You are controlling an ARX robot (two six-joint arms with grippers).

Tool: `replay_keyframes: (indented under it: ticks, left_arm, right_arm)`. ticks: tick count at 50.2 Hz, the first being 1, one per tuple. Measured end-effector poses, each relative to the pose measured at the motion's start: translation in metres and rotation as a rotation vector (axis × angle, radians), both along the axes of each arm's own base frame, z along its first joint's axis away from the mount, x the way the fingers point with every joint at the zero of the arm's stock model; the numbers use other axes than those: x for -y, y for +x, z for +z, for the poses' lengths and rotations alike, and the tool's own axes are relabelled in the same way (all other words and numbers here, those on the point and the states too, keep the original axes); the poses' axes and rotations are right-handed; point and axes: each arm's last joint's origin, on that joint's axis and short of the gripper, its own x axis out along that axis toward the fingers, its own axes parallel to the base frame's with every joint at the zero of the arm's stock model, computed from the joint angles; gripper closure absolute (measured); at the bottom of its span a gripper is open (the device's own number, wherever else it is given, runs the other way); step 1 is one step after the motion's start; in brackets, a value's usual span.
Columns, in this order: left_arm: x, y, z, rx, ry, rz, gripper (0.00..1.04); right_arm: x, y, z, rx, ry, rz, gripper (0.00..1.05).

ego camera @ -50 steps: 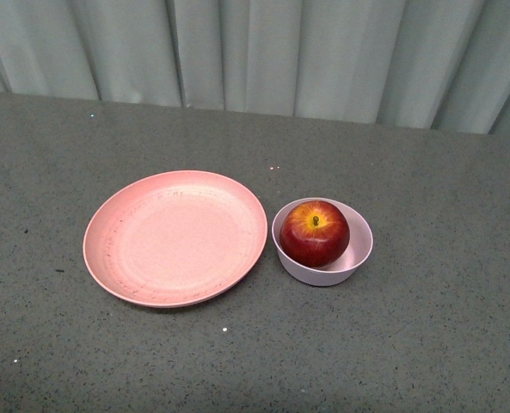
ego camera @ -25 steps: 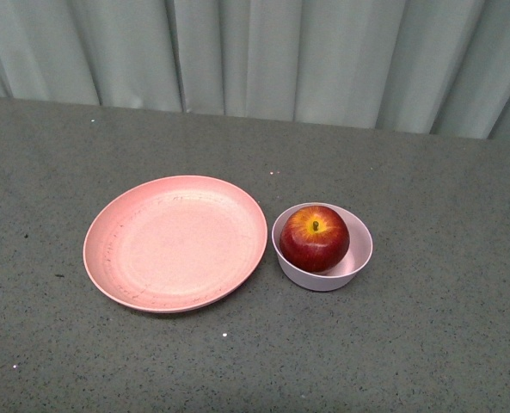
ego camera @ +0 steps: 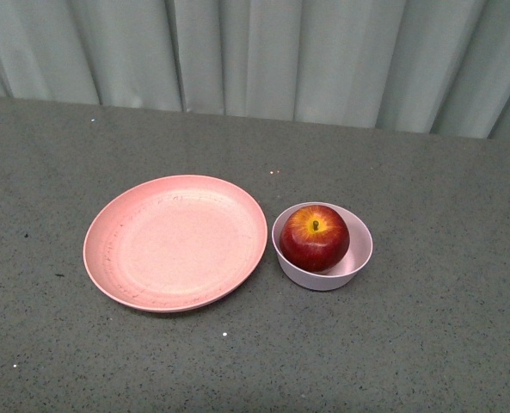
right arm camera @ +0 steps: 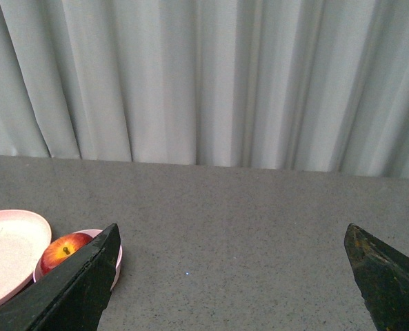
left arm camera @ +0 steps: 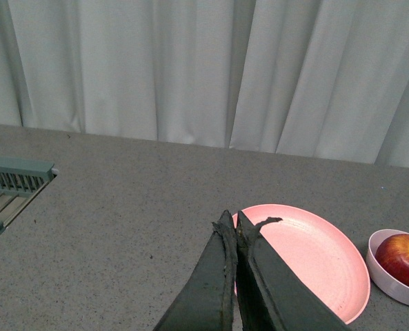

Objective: Move apple from plate to bowl

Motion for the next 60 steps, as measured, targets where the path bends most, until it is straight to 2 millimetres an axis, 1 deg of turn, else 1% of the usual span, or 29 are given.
replay_keyframes:
  ticks: [3,7,8,13,19,20,26,28,29,38,41,45,60]
  left_arm:
    - [0.0,-0.001,0.0,0.002,0.0,0.0,1.01]
    - [0.0,-0.009,-0.005,-0.032,0.0,-0.001,1.01]
    - [0.0,-0.011,-0.004,-0.016,0.0,-0.001,1.01]
    - [0.0,-0.012,-0.003,-0.007,0.0,-0.001,1.0]
    - [0.0,-0.012,-0.003,-0.007,0.001,-0.001,0.78]
    - [0.0,-0.012,-0.003,-0.007,0.001,-0.001,0.76]
    - [0.0,-0.012,-0.003,-0.007,0.001,-0.001,0.55]
    - [0.0,-0.012,-0.003,-0.007,0.001,-0.001,0.45]
    - [0.0,-0.012,-0.003,-0.007,0.001,-0.001,0.44]
    - [0.0,-0.012,-0.003,-0.007,0.001,-0.001,0.13]
    - [0.0,-0.012,-0.003,-0.007,0.002,-0.001,0.05]
    - [0.0,-0.012,-0.003,-0.007,0.003,0.0,0.07]
    - [0.0,-0.012,-0.003,-0.007,0.003,0.0,0.07]
  right_arm:
    - [0.0,0.0,0.0,0.0,0.0,0.0,0.09]
    - [0.0,0.0,0.0,0.0,0.0,0.0,0.09]
    - [0.0,0.0,0.0,0.0,0.0,0.0,0.09]
    - [0.0,0.0,0.0,0.0,0.0,0.0,0.09]
    - [0.0,0.0,0.0,0.0,0.0,0.0,0.09]
    - [0.0,0.0,0.0,0.0,0.0,0.0,0.09]
    - [0.0,0.0,0.0,0.0,0.0,0.0,0.09]
    - [0.0,0.0,0.0,0.0,0.0,0.0,0.09]
    - [0.0,0.0,0.0,0.0,0.0,0.0,0.09]
    - [0.0,0.0,0.0,0.0,0.0,0.0,0.09]
    - [0.0,0.0,0.0,0.0,0.0,0.0,0.09]
    - [0.0,0.0,0.0,0.0,0.0,0.0,0.09]
    - [0.0,0.0,0.0,0.0,0.0,0.0,0.09]
